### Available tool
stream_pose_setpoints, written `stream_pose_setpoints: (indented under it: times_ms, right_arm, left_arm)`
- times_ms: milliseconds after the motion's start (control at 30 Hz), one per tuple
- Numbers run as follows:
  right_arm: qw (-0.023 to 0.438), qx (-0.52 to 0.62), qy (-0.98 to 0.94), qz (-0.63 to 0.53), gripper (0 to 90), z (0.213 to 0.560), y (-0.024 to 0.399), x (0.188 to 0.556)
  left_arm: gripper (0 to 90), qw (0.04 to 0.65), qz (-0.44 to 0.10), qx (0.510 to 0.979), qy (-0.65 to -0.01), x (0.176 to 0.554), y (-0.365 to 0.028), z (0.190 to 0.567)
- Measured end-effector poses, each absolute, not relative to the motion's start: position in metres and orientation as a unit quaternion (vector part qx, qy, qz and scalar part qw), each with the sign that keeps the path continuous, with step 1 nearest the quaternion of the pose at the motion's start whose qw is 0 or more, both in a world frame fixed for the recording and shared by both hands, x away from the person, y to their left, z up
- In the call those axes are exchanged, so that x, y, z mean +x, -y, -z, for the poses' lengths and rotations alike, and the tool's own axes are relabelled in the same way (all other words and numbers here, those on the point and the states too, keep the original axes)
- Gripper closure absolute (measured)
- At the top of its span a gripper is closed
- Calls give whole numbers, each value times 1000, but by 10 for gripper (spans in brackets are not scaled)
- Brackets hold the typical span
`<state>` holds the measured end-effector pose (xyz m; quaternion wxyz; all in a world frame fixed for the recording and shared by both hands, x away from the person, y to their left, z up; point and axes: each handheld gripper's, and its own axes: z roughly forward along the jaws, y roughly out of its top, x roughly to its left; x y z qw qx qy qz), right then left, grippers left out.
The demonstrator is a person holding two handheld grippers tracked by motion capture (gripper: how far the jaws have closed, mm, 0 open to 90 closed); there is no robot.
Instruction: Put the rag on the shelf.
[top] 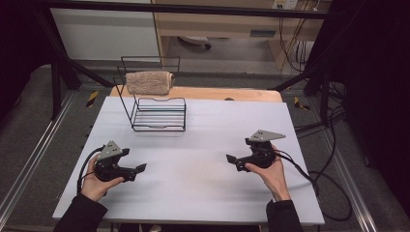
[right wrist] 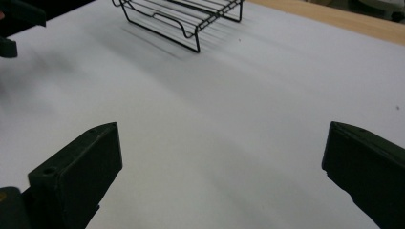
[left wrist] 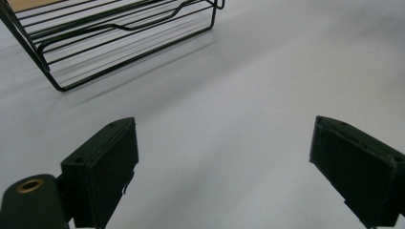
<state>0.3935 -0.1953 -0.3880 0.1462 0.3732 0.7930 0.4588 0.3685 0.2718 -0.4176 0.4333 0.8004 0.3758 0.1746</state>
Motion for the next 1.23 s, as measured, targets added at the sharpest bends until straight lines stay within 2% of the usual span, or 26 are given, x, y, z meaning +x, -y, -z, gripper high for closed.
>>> stream_pose_setpoints:
  times_ms: [633,1233]
  right_arm:
    - [136,414,-776,-455,6,435,255,364]
    - [132,428,-773,-450,6,448,270,354]
  left_arm:
    - [93,421,-175,812,-364,360,-275,435]
    - [92,419,-175,812,-365,358,-279,440]
